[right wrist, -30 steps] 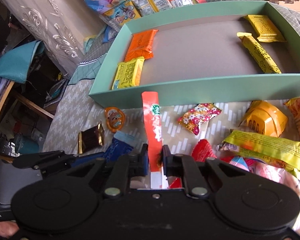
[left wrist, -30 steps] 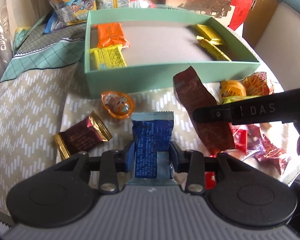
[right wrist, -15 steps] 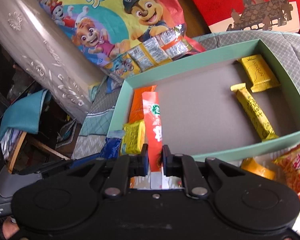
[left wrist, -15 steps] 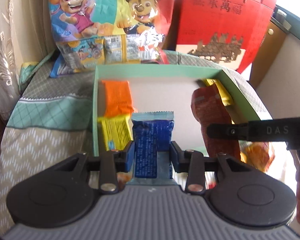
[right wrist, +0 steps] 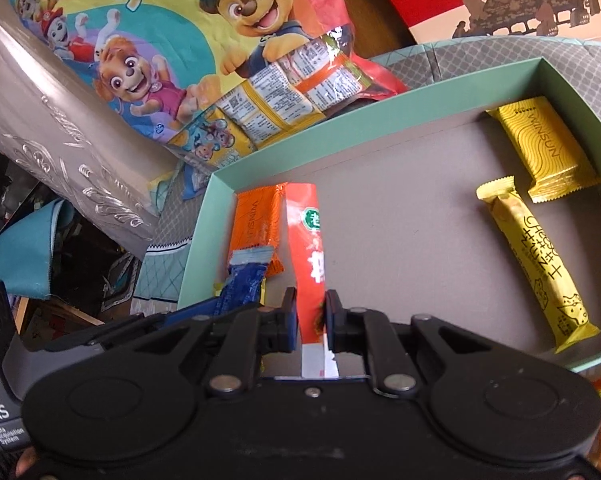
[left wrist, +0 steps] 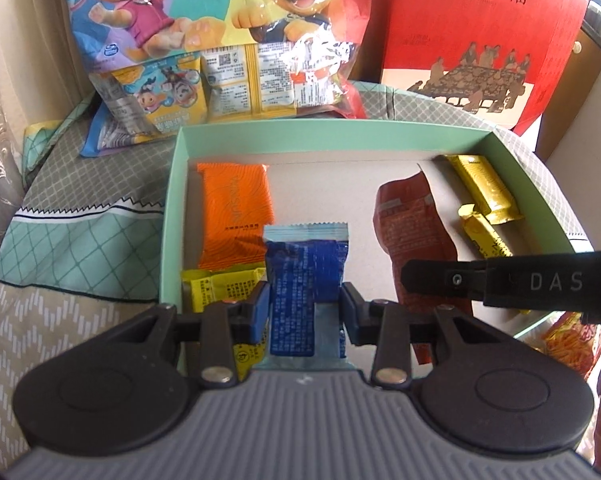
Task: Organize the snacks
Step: 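Place the blue snack and red-white stick into the green box, open tools, then grasp the yellow stick snack with left tool while right tool grasps red chips bag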
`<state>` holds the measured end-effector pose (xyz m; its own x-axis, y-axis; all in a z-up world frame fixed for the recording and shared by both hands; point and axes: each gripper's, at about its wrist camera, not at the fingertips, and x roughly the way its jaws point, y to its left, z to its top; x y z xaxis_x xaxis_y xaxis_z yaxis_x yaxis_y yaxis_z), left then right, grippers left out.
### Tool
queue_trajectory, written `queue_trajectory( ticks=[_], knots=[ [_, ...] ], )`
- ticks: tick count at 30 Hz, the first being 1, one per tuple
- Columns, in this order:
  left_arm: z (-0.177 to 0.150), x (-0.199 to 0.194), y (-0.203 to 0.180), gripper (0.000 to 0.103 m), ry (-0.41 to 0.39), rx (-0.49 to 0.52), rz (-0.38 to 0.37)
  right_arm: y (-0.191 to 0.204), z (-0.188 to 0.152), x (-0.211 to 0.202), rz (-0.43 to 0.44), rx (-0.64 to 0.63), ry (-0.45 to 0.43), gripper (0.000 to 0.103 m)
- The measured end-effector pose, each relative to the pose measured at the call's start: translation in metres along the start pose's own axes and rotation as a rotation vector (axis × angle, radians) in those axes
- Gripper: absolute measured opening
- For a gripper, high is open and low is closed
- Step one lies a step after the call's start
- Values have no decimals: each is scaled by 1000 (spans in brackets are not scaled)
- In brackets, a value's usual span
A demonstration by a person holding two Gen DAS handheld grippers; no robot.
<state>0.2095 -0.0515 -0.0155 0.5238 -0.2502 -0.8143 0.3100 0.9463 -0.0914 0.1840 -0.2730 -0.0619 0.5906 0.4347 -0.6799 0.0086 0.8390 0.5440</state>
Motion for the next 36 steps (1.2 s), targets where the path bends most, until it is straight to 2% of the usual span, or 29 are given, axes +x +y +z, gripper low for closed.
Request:
queue_trajectory(
  ticks=[2, 3, 4, 5, 6, 7, 9, 12, 18, 27, 36],
  knots=[
    [-1, -1, -1, 45, 2, 5, 18, -1, 1, 3, 1, 5, 4, 17],
    [-1, -3, -2, 63, -2, 7, 28, -1, 1, 2, -4, 7, 0, 29],
    [-2, -8, -3, 78, -13, 5, 35, -1, 2, -1, -8, 9, -12, 48],
    [-2, -12, -4, 83, -27, 6, 37, -2, 2, -4, -14, 6, -27, 57],
    [-2, -17, -5, 90, -42, 10, 37, -2, 1, -10, -27, -3, -48, 72],
    [-3, -22, -6, 96, -53, 15, 38, -2, 1, -16, -42, -15, -66, 81],
    [-4, -29, -9, 103, -68, 24, 47, -3, 0, -27, -57, -28, -89, 90],
    [-7, -34, -11, 103, -57, 26, 43, -8, -4, -45, -77, -30, -119, 101],
    [-17, -44, -15, 103, -41, 13, 40, -23, -16, -75, -90, 12, -142, 103],
    [-34, -64, -34, 103, -45, 57, 27, -28, -41, -112, -92, 21, -172, 103],
    [-63, -60, -69, 103, 34, 128, -18, -49, -68, -138, -111, 78, -187, 103]
  ],
)
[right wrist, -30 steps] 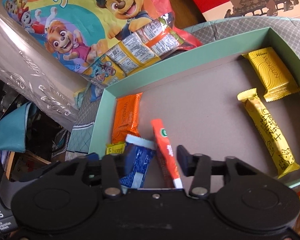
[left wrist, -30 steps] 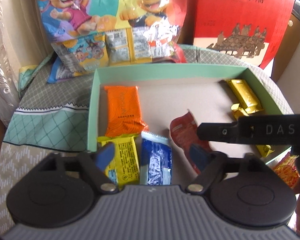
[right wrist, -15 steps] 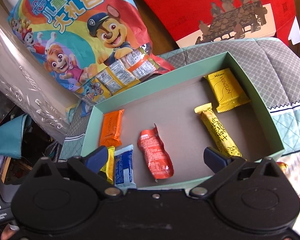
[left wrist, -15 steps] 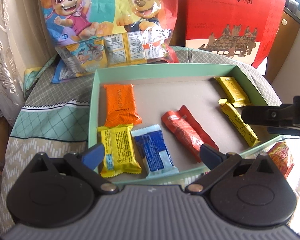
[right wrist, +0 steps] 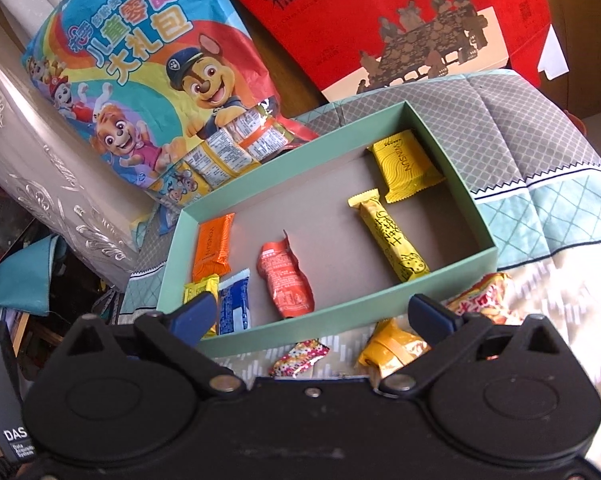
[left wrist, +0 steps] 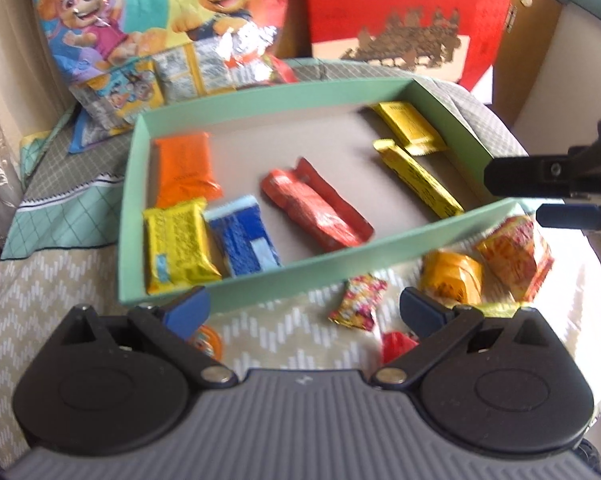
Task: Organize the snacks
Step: 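Grasp the yellow stick snack with left tool while right tool grasps red chips bag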
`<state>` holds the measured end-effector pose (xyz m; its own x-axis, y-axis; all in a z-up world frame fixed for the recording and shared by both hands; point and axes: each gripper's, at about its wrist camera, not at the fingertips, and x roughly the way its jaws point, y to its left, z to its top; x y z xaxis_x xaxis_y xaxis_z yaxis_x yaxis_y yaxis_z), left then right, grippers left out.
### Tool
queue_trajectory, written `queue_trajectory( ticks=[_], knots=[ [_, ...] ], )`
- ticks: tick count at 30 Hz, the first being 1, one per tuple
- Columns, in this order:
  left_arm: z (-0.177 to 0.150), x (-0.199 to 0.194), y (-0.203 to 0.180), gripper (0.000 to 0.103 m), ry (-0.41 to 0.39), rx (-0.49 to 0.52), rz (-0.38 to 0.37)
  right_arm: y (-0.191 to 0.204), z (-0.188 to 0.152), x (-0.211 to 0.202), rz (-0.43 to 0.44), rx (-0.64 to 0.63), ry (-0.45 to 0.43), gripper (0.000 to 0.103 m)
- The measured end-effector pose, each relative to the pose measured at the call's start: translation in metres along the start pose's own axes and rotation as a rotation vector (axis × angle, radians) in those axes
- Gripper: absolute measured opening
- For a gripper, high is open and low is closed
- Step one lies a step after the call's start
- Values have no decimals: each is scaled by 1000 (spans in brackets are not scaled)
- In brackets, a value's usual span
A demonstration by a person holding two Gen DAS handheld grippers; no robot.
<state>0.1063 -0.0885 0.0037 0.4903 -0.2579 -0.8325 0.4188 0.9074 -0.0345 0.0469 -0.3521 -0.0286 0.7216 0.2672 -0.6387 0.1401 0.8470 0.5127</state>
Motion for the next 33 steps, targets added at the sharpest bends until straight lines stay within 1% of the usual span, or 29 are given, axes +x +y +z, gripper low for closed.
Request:
queue_trajectory(
  ticks=[5, 10, 14, 17, 22, 27, 29, 30, 31, 32, 33],
  knots=[
    [-5, 14, -25, 103, 57, 9, -46, -22, -8, -12, -22, 53, -22, 103],
    [1, 30, -52, 103, 90, 22, -72, -49, -11, -21, -67, 99, -59, 103],
    [8, 49, -72, 103, 116, 16, -76, -70, -11, -22, -86, 141, -71, 103],
    [9, 67, -86, 103, 143, 29, -54, -82, -12, -19, -94, 148, -65, 103],
    [-2, 79, -97, 103, 160, 116, -9, -85, -13, -1, -123, 63, -39, 99],
    [-13, 70, -88, 103, 153, 171, -7, -77, -20, 26, -149, -47, 7, 94],
    [-16, 68, -82, 103, 148, 190, 5, -73, -25, 33, -142, -75, 26, 88],
    [-18, 67, -79, 103, 151, 197, 15, -72, -28, 36, -141, -88, 36, 81],
    [-19, 66, -76, 103, 152, 201, 22, -69, -33, 37, -142, -101, 50, 68],
    [-20, 66, -73, 103, 152, 200, 24, -68, -38, 39, -150, -115, 59, 59],
    [-20, 66, -69, 103, 154, 193, 25, -66, -42, 40, -155, -124, 67, 40]
  ],
)
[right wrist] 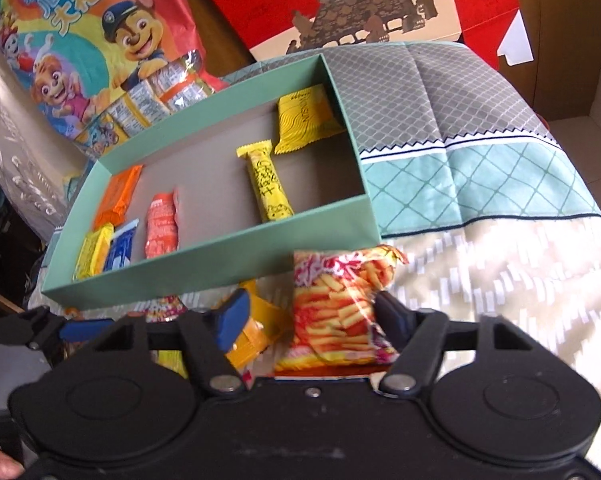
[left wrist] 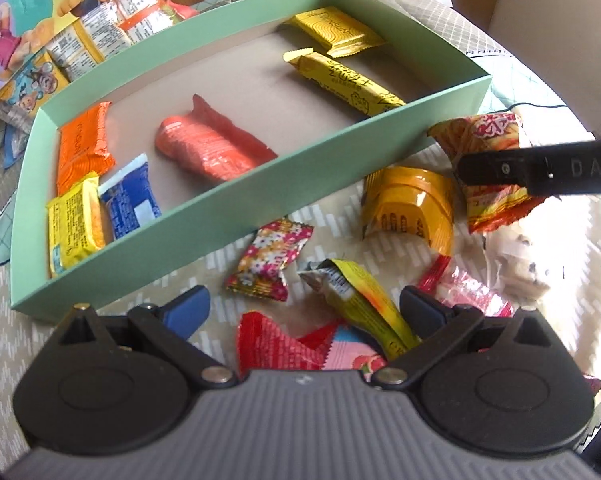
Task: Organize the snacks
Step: 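Grasp the yellow stick snack with left tool while right tool grasps red chips bag, then carry both snacks into the green box and open both tools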
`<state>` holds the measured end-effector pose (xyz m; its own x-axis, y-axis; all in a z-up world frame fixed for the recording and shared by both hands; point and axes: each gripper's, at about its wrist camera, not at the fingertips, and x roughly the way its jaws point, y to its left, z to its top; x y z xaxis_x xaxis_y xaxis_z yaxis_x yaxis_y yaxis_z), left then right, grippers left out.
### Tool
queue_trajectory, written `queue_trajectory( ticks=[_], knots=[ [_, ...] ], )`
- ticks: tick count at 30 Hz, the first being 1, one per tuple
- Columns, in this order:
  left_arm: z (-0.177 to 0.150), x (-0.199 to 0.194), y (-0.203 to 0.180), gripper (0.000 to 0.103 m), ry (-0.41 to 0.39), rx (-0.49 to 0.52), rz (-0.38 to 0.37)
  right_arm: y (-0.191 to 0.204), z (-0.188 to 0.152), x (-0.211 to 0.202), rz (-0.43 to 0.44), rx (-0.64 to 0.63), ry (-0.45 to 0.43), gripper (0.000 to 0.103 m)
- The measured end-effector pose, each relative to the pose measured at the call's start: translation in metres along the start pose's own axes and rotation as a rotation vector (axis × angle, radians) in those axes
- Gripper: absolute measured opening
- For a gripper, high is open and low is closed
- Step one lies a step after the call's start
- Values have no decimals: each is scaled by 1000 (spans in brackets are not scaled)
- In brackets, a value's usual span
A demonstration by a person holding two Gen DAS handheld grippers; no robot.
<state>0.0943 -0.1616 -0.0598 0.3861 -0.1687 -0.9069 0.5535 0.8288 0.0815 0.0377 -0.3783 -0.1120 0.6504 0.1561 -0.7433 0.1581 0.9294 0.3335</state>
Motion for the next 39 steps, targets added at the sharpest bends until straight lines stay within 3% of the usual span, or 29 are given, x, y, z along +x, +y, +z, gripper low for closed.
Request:
queue_trajectory(
  ticks=[3, 5, 6, 9, 10, 12, 15, 21, 25, 26, 27, 28, 31, 39],
  knots=[
    [-2, -1, 9, 103, -4, -25, 6, 3, -10, -5, 8, 8, -8, 40],
    [-3, -2, 9, 97, -15, -20, 10, 3, -15, -5, 9, 15, -12, 40],
    [-2, -4, 7, 86, -21, -5, 3, 2, -16, -5, 6, 23, -14, 40],
    [-2, -8, -10, 41, -53, 86, -21, 1, -16, -3, 5, 40, -13, 41],
    [-3, -10, -16, 33, -60, 118, -43, 1, -16, -3, 5, 42, -13, 41],
    [-4, -12, -24, 28, -77, 148, -94, 1, -17, -3, 1, 36, -15, 41],
    [-6, -9, -23, 28, -76, 138, -104, 0, -18, -3, 2, 35, -18, 41],
    [-8, -8, -13, 47, -41, 103, -82, -1, -17, -1, 6, 47, -19, 42],
    [-9, -3, -12, 51, -5, 90, -95, -2, -18, -1, 6, 61, -21, 42],
    [-10, -4, -13, 47, -11, 92, -96, -2, -18, -1, 6, 62, -22, 42],
    [-10, -5, -14, 28, -22, 98, -102, -2, -18, -2, 6, 62, -25, 42],
    [-10, -8, -15, 20, -30, 103, -97, -1, -19, -4, 6, 61, -29, 40],
    [-8, -15, -13, 15, -57, 82, -120, -1, -18, -11, 20, 72, -34, 38],
    [2, -54, 4, 13, -156, 18, -182, 9, -3, -41, 65, 54, -72, 37]
  ],
)
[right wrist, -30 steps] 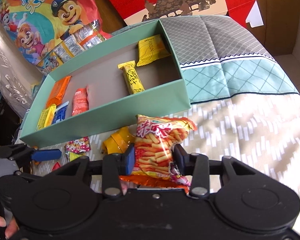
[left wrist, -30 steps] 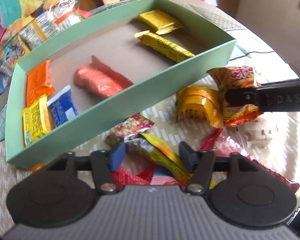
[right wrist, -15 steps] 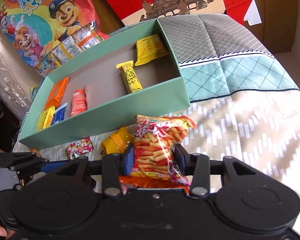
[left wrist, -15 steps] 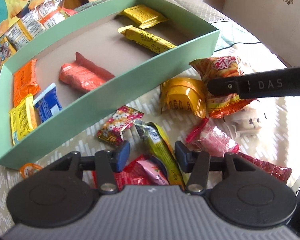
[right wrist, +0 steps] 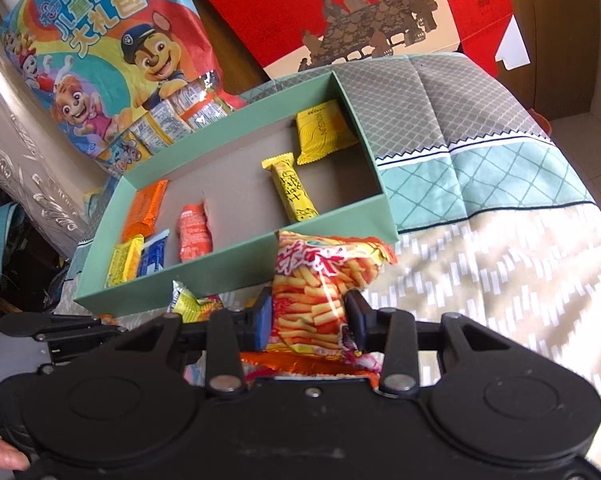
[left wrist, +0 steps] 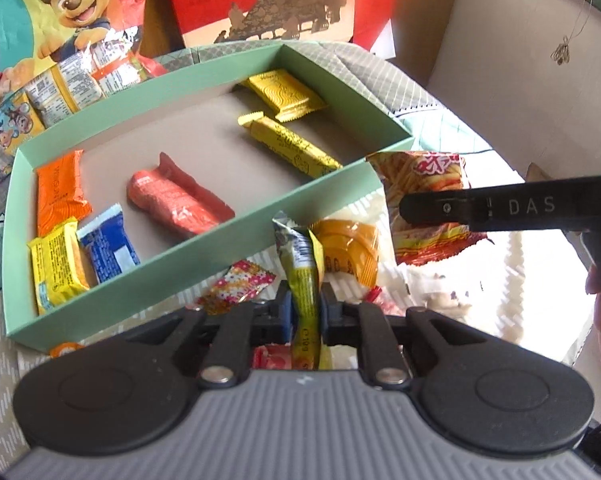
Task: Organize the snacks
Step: 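Carry both snacks into the green box and open both tools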
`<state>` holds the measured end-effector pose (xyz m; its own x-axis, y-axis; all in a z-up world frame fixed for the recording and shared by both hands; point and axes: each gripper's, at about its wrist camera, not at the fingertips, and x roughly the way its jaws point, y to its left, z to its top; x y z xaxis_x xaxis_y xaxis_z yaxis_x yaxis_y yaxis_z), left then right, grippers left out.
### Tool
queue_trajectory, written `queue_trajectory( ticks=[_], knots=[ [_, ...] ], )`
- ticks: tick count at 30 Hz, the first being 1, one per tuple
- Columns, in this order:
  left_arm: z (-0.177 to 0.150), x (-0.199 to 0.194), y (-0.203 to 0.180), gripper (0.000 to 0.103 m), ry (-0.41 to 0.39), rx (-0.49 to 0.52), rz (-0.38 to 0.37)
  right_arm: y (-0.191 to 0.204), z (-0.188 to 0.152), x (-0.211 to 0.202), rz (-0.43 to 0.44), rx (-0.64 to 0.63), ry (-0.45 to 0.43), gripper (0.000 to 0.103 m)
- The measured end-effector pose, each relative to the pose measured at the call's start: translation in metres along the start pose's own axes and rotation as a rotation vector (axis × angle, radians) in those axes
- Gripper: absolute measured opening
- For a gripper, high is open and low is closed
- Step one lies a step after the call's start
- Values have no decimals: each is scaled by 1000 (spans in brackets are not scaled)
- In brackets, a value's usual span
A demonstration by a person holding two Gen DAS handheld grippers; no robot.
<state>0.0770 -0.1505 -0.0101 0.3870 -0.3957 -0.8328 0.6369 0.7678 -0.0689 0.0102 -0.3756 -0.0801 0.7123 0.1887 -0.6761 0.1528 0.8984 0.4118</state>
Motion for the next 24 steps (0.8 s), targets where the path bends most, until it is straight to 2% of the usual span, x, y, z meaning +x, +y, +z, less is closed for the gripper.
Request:
queue_trajectory(
  ticks=[7, 12, 17, 24],
  knots=[
    [10, -20, 17, 13, -57, -58, -13, 18, 15, -5, 35, -21, -8, 37],
    [35, -24, 41, 13, -91, -83, 17, 35, 43, 7, 52, -51, -21, 37],
    [71, -3, 76, 13, -89, -123, 44, 57, 80, 37, 68, -53, -15, 37],
    [119, 44, 114, 13, -73, -194, 88, 71, 128, 100, 57, -69, 13, 37]
  ],
)
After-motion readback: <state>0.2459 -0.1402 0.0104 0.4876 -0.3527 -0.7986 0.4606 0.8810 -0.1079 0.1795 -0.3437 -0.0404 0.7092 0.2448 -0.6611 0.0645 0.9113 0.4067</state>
